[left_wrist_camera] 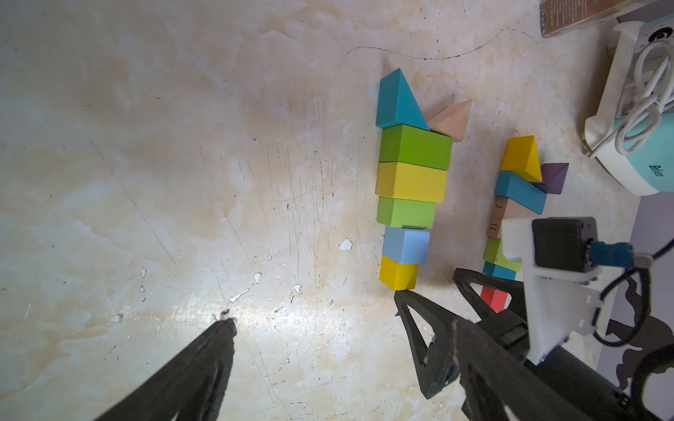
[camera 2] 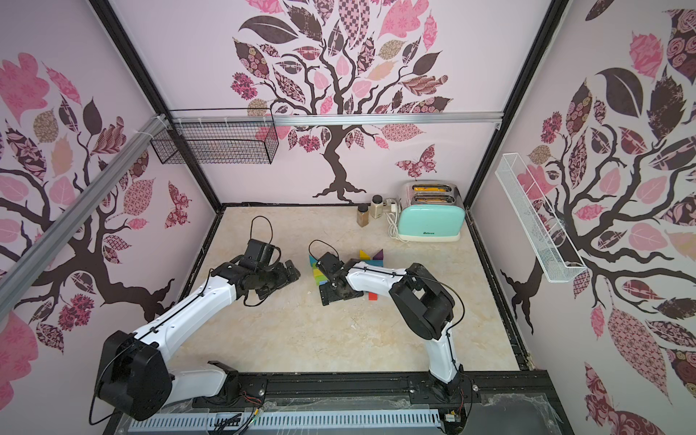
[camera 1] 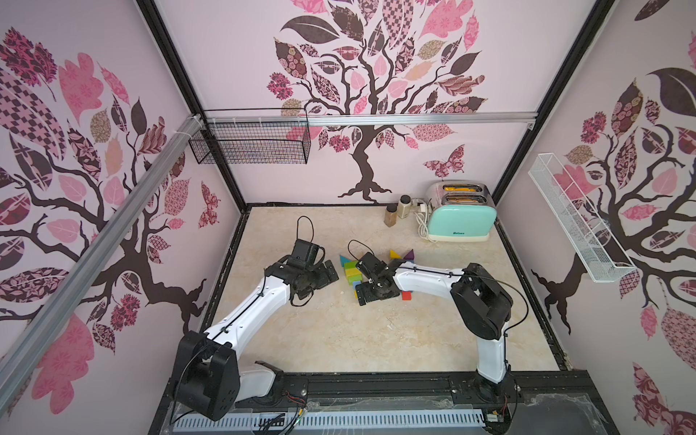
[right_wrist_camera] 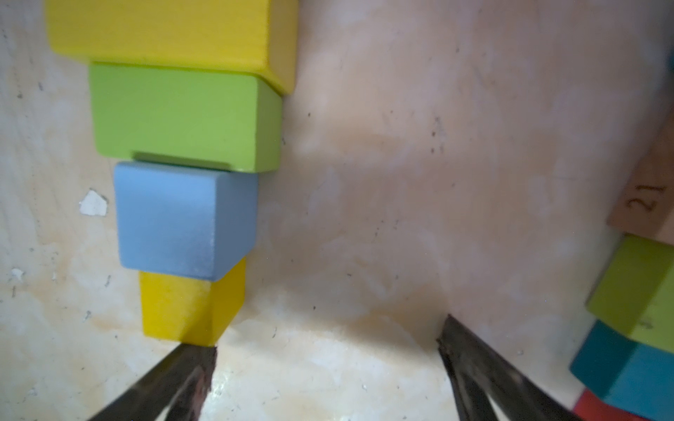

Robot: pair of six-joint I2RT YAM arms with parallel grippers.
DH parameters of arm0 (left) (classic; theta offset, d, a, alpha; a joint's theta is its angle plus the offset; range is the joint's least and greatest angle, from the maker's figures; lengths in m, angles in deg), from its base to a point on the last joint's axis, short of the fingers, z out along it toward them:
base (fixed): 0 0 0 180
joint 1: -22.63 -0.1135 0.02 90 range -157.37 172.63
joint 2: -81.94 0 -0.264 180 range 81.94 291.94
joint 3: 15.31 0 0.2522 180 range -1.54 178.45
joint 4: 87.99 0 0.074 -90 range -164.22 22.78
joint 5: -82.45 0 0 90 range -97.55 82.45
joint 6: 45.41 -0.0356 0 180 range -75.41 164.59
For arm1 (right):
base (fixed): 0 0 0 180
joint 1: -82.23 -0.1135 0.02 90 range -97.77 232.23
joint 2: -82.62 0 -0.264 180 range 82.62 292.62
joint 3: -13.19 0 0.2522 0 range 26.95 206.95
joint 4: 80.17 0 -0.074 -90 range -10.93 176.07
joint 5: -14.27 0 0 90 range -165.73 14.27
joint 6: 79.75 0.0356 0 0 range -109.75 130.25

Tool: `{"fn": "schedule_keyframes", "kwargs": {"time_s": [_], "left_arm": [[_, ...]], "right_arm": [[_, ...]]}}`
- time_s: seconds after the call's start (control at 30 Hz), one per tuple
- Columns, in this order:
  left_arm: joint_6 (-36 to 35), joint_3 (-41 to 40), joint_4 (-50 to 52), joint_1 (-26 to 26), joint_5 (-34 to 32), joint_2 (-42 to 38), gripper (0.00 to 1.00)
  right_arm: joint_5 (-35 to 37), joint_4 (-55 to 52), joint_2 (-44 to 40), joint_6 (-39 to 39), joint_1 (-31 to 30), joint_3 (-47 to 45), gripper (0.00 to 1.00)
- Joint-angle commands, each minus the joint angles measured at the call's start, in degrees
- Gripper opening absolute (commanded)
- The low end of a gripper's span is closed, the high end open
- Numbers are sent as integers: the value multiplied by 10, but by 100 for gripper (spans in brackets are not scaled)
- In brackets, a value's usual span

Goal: Assemble a carrot with building blocks
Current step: Adjust the building block at the center of the board, then reset both arms

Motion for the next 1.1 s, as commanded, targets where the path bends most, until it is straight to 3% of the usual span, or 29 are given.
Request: {"fn": "schedule_keyframes", "kwargs": {"time_s": [0.0, 0.6, 0.83, 0.93, 1.07], "left_arm": [[-12, 3, 0, 1, -12, -4, 98], [-61, 63, 36, -1, -55, -19, 98], [-94, 83, 37, -1, -76, -26, 98], [-113, 83, 30, -1, -96, -42, 98], [-142, 89, 26, -4, -125, -50, 98]], "right_arm": [[-25, -24, -19, -4, 0, 16, 99], [-31, -135, -158, -40, -3, 67, 99], [30, -147, -228, -52, 0, 79, 99], [40, -145, -255, -40, 21, 75, 99], [3, -77, -310, -30, 68, 20, 99]]}}
